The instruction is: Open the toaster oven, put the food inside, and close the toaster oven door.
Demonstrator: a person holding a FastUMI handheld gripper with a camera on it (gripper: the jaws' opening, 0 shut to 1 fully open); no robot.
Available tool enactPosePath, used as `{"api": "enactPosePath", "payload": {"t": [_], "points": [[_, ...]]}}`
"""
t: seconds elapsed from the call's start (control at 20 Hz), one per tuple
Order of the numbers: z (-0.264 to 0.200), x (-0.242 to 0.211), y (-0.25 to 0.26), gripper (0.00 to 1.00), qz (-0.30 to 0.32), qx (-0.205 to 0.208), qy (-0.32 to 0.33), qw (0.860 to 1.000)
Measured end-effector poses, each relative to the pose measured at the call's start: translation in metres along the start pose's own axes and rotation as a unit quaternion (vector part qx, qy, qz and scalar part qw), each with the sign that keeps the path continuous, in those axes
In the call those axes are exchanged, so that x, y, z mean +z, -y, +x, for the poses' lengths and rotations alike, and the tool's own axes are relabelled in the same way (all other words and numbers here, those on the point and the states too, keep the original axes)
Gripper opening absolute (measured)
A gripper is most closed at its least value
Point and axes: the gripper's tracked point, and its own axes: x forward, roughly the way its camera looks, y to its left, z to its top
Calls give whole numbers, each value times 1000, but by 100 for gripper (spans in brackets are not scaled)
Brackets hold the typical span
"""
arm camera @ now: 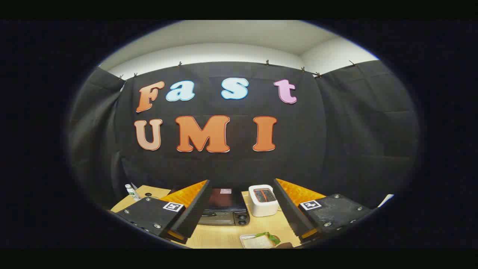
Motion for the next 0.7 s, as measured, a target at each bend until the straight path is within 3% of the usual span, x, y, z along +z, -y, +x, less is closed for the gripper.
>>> {"api": "enactPosePath", "payload": {"t": [0.7], "points": [[8,13,-34,98,-2,28,15,999]]}}
